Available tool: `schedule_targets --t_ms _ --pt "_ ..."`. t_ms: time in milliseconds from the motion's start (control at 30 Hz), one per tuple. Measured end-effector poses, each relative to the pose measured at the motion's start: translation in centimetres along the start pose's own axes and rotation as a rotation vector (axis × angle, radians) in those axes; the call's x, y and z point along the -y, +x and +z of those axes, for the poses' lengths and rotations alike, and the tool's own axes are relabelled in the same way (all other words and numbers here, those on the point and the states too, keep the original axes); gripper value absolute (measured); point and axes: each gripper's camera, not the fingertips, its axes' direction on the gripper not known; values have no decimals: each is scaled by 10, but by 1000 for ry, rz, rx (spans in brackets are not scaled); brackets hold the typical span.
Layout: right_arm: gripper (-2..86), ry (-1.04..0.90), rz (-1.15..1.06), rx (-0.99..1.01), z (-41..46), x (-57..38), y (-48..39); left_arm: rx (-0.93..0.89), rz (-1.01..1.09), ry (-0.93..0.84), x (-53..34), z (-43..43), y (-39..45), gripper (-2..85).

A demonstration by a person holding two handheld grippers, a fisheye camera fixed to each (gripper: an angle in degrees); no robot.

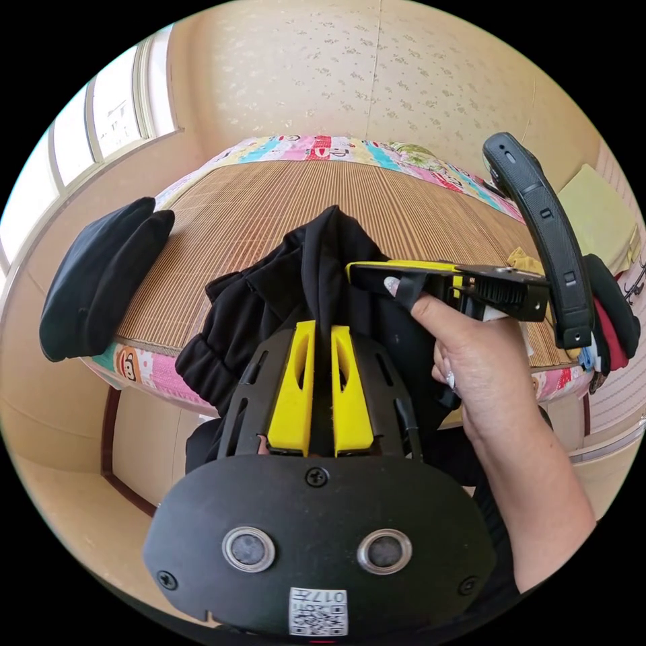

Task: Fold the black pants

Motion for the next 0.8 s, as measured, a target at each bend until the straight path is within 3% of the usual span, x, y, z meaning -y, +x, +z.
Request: schedule_targets --t_ms 367,467,533,600,667,733,800 --pt "108 10 12 16 -74 21 -20 -7 -12 1 -3 -19 -18 49" --pt "82 25 38 65 -106 25 -17 -95 -66 17 -7 -26 -41 49" --pt "66 60 124 207 -139 24 5 -279 -147 21 -11 -34 -77 47" --pt "47 204 271 574 -190 5 60 -525 -212 9 -11 -40 -117 44" --pt "38 329 353 812 -219 -14 99 -796 -255 36 -9 -49 -159 42" --pt "32 464 350 973 -253 -22 122 -1145 -294 72 4 -63 -194 37" --pt "28 656 276 1113 -312 -14 137 -1260 -251 156 22 -90 -199 35"
